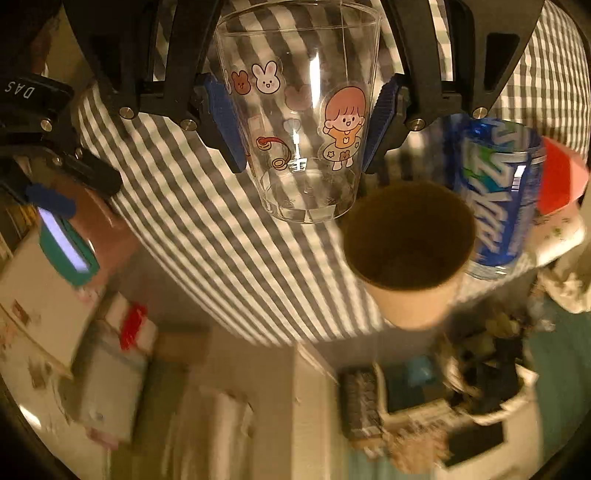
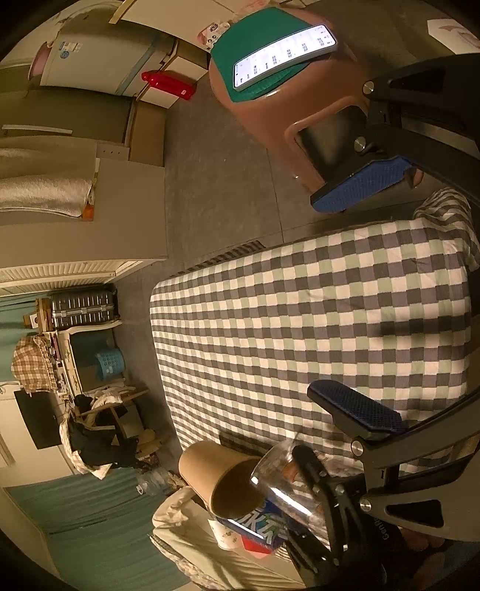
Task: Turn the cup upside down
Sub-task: 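Rotate the held clear cup with the left gripper to turn it over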
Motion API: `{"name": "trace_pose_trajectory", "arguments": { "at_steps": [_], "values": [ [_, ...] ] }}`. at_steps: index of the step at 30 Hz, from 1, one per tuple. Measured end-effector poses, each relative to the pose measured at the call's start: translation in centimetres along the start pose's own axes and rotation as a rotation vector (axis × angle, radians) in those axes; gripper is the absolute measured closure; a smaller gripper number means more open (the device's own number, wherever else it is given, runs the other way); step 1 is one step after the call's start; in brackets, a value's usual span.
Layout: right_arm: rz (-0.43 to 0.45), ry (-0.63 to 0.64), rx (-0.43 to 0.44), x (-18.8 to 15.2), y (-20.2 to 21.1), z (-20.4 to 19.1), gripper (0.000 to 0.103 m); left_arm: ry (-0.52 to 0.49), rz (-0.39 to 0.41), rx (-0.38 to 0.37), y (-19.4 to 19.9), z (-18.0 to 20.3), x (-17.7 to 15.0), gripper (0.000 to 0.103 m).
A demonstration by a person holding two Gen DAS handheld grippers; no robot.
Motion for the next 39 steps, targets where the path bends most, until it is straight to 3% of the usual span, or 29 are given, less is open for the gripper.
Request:
{"name": "trace_pose_trajectory", "arguments": {
  "at_steps": [1,2,3,10,12,14,18,23,28,30,34,39],
  "values": [
    [0.0,0.002,0.0,0.0,0.0,-0.1,0.011,-0.023,-0.032,0.003,-0.1,0.3,-0.1,0.032],
    [-0.001,0.004,-0.002,0.0,0.1,-0.1,0.011,-0.048,-0.081,0.006,-0.4,0.6,-0.1,0.019],
    [-0.002,0.005,-0.004,0.0,0.1,-0.1,0.011,-0.068,-0.131,0.01,-0.8,0.8,0.0,0.014],
    [-0.013,-0.012,-0.014,-0.6,0.1,0.8,0.011,-0.043,-0.257,-0.081,-1.7,0.6,3.1,0.013],
    [-0.014,-0.011,-0.013,-0.6,0.1,1.0,0.011,-0.06,-0.271,-0.071,-2.3,0.6,3.4,0.015],
    [-0.011,-0.01,-0.011,-0.5,0.1,1.0,0.011,-0.102,-0.289,-0.048,-2.8,0.8,3.2,0.042],
    [-0.006,-0.016,-0.005,-0.3,0.2,1.5,0.011,-0.122,-0.327,-0.068,-2.9,0.9,3.1,0.043],
    [-0.014,-0.029,-0.006,-0.5,-0.2,1.9,0.011,-0.078,-0.181,-0.072,-1.4,0.7,6.2,0.043],
    [-0.014,-0.023,-0.01,-0.5,-0.1,2.0,0.011,-0.018,0.049,-0.059,1.0,0.9,8.8,0.043],
    [-0.009,-0.023,-0.016,-0.3,0.0,2.1,0.011,-0.003,0.104,-0.053,1.4,0.3,8.9,0.043],
    [-0.003,-0.025,-0.027,-0.2,0.3,2.4,0.011,0.044,0.161,-0.047,1.6,-0.3,8.5,0.043],
    [-0.003,-0.023,-0.031,-0.2,0.4,2.4,0.011,0.081,0.166,-0.035,3.1,-0.8,6.0,0.043]
  ]
}}
Point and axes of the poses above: each gripper's, at about its wrist camera, not at the fingertips, and y roughly against the way its jaws point, z to its right, x to its top, the point moved 7 cm from there along -y, roughly the way its jaws point, and after that the axes turned 11 degrees about x, right-handed, at the moved point
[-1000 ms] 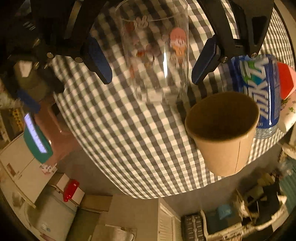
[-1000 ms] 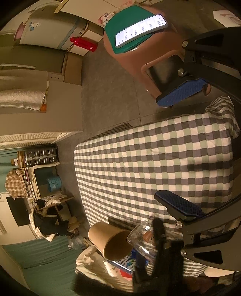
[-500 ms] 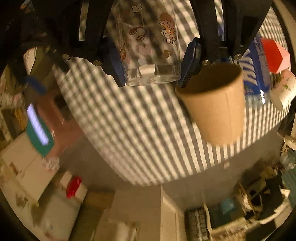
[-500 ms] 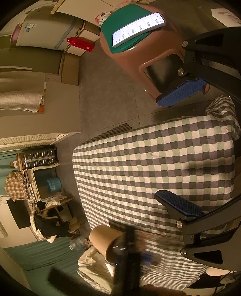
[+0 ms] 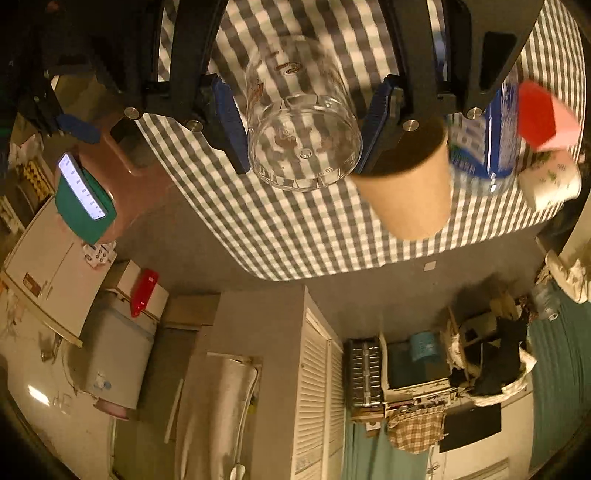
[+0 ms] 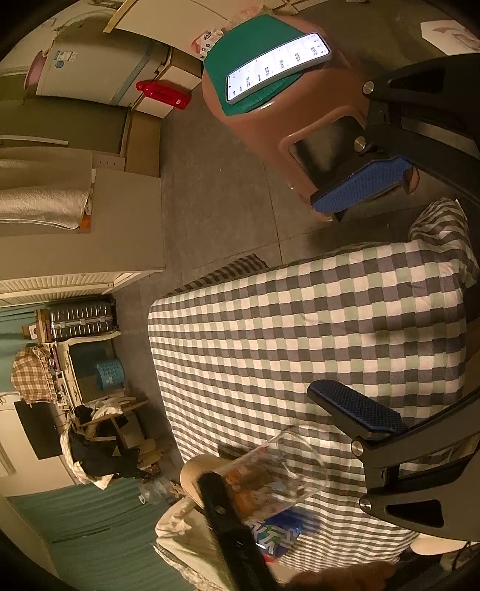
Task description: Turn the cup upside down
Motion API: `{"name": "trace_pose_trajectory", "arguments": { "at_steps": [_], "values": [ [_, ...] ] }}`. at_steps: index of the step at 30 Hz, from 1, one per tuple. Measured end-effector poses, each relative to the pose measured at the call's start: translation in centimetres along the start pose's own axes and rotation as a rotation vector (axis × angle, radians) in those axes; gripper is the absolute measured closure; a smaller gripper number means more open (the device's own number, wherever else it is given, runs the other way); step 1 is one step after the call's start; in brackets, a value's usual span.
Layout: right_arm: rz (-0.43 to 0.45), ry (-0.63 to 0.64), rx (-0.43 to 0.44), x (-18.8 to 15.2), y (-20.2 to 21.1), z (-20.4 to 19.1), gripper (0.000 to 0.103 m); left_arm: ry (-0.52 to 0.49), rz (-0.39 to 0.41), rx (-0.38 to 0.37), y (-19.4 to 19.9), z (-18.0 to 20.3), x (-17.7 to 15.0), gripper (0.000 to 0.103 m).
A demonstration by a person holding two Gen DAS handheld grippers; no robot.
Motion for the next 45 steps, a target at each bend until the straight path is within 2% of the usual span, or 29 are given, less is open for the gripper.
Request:
{"name": "trace_pose_trajectory", "arguments": {
  "at_steps": [4,9,13,19,27,35,41,45],
  "values": [
    [0.008,0.007,0.007,0.2,0.2,-0.5,0.011,-0.034,0.014,0.021,1.3,-0.2,-1.5,0.043],
    [0.019,0.015,0.015,0.3,0.8,-1.2,0.011,-0.075,0.032,0.036,1.4,0.5,-1.8,0.041],
    [0.038,0.02,0.009,0.4,2.0,-1.2,0.011,-0.069,0.057,0.062,1.9,0.4,-1.7,0.019],
    [0.075,0.02,0.007,0.9,4.2,-0.9,0.011,-0.016,0.109,0.05,4.3,-0.4,-0.5,0.019],
    [0.173,0.088,0.061,2.3,8.3,-2.7,0.011,0.104,0.227,0.114,10.1,-3.7,0.1,0.019],
    [0.265,0.173,0.133,2.7,11.8,-6.3,0.011,0.208,0.242,0.244,13.2,-7.5,-2.9,0.019],
    [0.252,0.237,0.16,0.7,11.5,-8.9,0.011,0.259,0.264,0.278,14.1,-8.8,-5.7,0.018],
    [0.234,0.265,0.182,-0.9,11.5,-10.1,0.009,0.268,0.267,0.279,14.7,-8.9,-6.9,0.014]
  ]
}}
Point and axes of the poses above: each gripper's, at about its wrist camera, not at the fingertips, and y roughly against the way its jaws point, z to its right, x to its top, the point moved 7 cm from there along -y, roughly the way its jaws point, and after that the axes turned 11 degrees about x, right-handed, at the moved point
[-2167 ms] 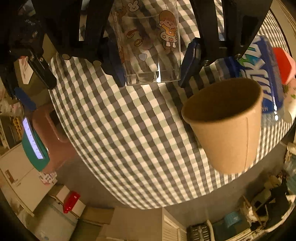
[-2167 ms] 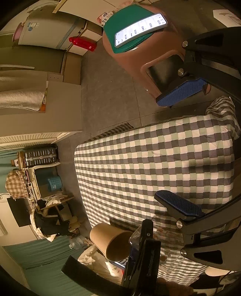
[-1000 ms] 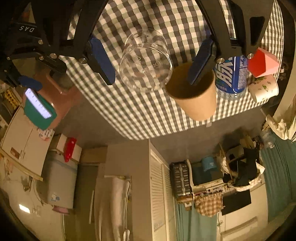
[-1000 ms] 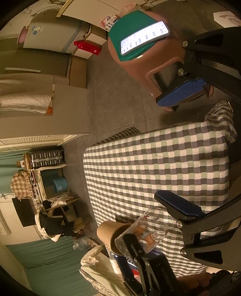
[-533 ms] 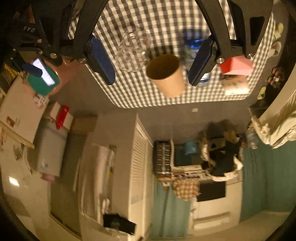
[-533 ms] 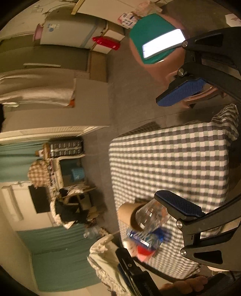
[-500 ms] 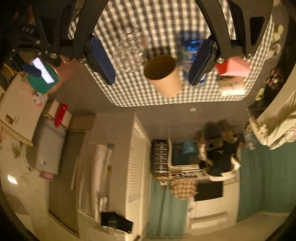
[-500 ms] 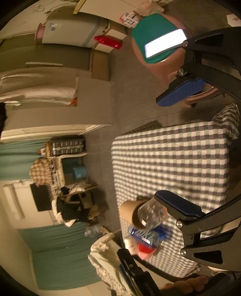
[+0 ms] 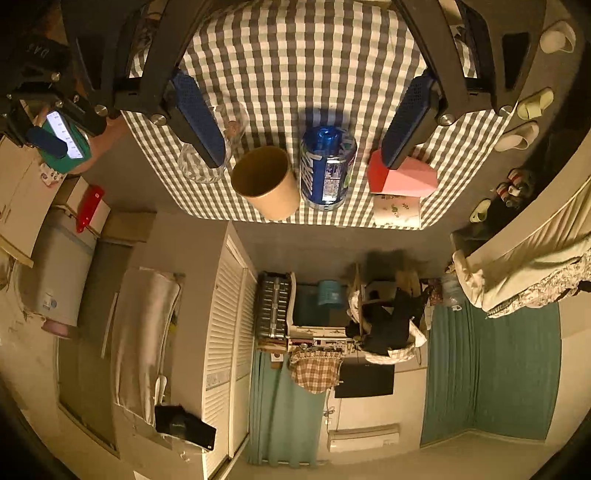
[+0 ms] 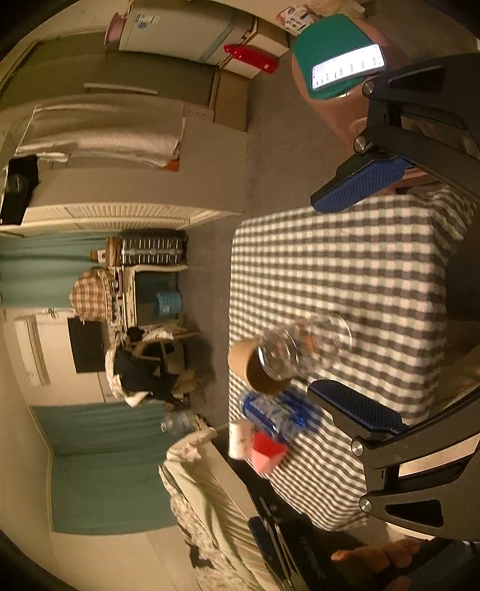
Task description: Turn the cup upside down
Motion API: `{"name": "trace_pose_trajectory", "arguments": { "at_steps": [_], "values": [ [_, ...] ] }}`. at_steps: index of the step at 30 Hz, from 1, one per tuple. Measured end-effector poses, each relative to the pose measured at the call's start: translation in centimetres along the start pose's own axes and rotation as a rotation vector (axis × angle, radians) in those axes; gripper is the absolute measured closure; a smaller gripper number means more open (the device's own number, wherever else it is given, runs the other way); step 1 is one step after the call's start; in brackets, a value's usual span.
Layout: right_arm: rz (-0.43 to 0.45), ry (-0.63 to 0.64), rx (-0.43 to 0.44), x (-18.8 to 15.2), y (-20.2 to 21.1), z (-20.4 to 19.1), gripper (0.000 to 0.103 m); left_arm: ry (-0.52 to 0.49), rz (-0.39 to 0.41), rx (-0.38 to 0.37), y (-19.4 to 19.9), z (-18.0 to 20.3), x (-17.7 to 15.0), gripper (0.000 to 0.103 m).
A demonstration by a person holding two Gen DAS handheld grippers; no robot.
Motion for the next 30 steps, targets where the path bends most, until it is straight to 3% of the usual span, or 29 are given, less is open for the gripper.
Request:
{"name": "trace_pose_trajectory", "arguments": {
  "at_steps": [4,12,30],
  "values": [
    [0.019,0.003,-0.015,-0.6,0.5,-0.5,0.003,0.025,0.006,0.029,0.2,-0.8,-1.3,0.002],
    [0.013,0.005,-0.049,-1.9,0.8,-0.1,0.0,0.05,-0.018,0.052,0.1,-1.9,-3.6,0.001],
    [0.01,0.018,-0.026,-2.2,1.0,-1.0,0.0,0.043,-0.006,0.07,1.3,-2.5,-3.4,0.001]
  ]
}}
Point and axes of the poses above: each gripper's, at about its wrist camera, not at the fingertips, and y roughly against the way its jaws point, z to its right, x to its top, the point moved 7 cm from there along -y, roughly the way its jaws point, and after that the axes turned 11 degrees about x, right-handed, at the moved point
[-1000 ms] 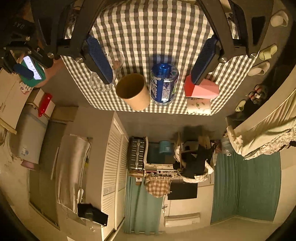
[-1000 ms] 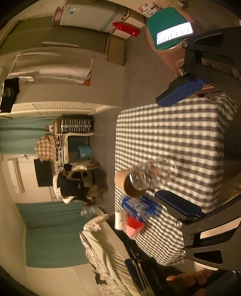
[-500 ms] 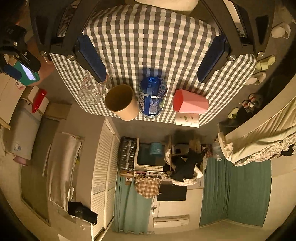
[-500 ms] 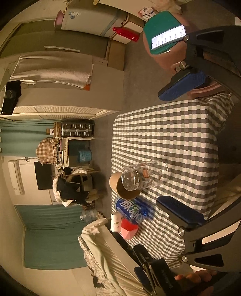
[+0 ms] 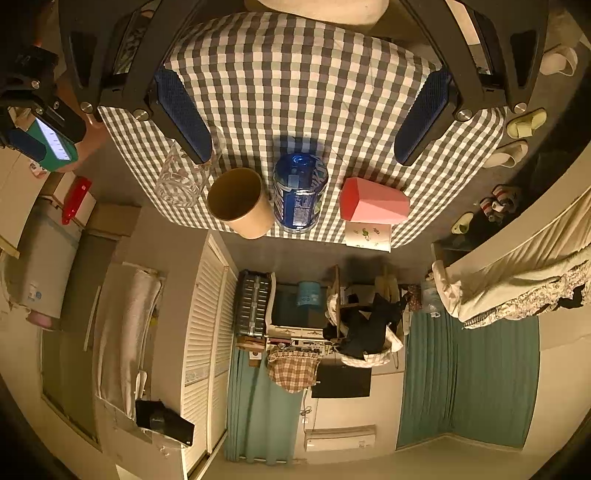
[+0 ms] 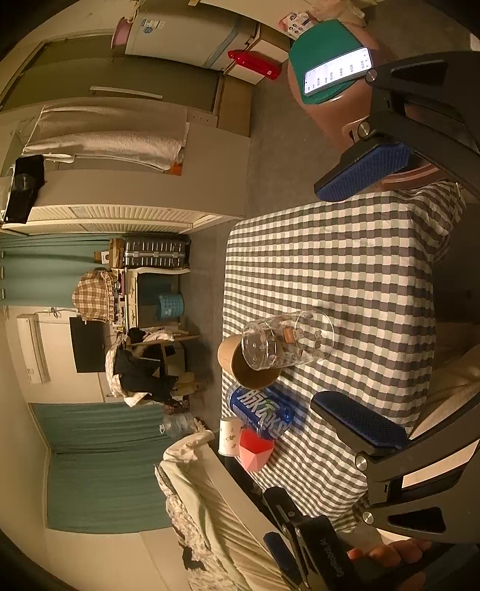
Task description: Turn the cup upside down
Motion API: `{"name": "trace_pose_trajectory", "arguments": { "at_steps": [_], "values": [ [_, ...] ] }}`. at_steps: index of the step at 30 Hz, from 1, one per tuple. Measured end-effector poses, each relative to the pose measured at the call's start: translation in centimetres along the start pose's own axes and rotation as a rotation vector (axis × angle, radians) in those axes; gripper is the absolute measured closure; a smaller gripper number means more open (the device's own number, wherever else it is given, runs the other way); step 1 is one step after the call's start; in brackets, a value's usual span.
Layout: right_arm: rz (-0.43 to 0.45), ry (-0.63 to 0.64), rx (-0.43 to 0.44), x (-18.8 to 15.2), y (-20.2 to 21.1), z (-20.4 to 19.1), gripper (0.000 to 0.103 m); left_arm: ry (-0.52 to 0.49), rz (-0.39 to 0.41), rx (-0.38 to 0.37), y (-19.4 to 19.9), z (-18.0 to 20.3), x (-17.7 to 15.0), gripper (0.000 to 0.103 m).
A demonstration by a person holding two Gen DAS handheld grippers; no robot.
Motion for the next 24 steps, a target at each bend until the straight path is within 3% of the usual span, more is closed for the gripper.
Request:
{"name": "trace_pose_trajectory", "arguments": {
  "at_steps": [24],
  "values": [
    [-0.016,0.002,0.011,-0.21,-0.98,-0.76,0.0,-0.006,0.001,0.02,-0.16,0.01,0.13,0.001]
  ]
}}
Point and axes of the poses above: each gripper's, at about its wrist camera, not at the fingertips, and y roughly against the way its jaws point, z to its right, x to its top, the point moved 7 cm from there along -y, roughly the way its jaws point, and after that the axes turned 11 degrees about x, right-handed, at the moved point
